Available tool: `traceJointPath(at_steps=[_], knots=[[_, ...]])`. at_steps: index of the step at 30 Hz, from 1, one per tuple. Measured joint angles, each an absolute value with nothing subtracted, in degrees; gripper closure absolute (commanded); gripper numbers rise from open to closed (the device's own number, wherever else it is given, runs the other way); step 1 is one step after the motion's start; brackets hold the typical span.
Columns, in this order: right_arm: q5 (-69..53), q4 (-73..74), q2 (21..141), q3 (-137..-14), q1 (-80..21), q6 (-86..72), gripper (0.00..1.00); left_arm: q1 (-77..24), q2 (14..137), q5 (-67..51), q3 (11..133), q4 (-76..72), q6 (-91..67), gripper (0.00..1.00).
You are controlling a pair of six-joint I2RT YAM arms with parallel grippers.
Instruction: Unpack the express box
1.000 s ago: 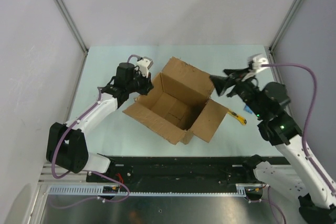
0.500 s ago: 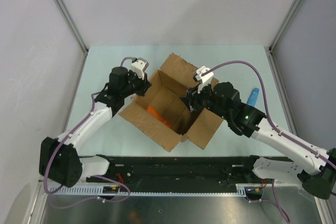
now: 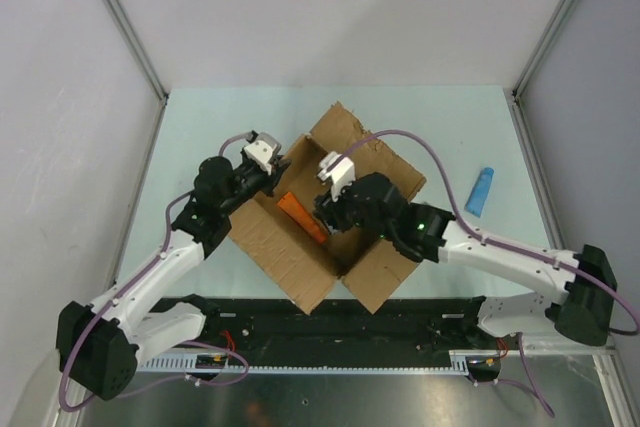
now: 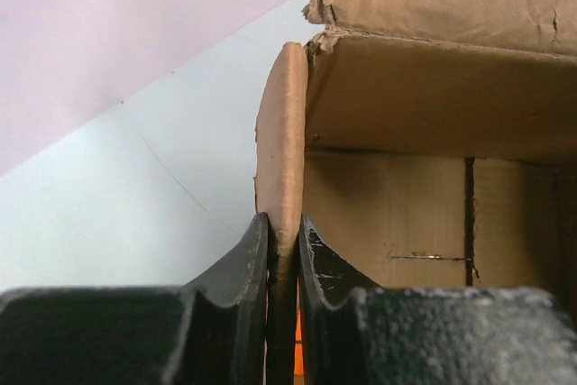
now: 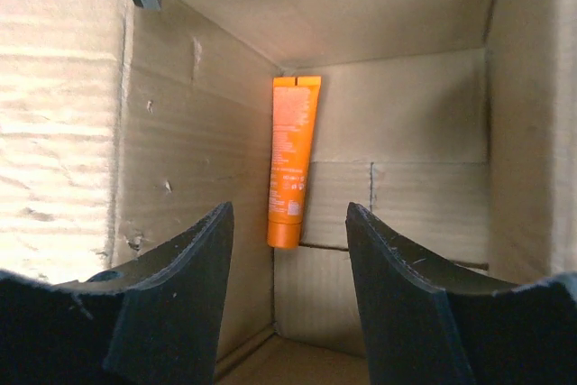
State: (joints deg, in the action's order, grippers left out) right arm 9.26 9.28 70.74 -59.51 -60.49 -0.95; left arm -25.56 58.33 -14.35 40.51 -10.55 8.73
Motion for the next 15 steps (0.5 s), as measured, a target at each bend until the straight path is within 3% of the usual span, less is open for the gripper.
traceJointPath(at_steps=[6, 15], knots=[[13.8, 10.1, 79.0, -62.2, -63.5, -0.3, 0.59, -27.8, 55.9, -12.3, 37.8, -14.3, 11.5, 1.0], [21.5, 12.3, 88.0, -63.2, -64.2, -3.9, 0.6, -29.7, 53.5, -10.9, 36.4, -17.2, 13.1, 1.0]])
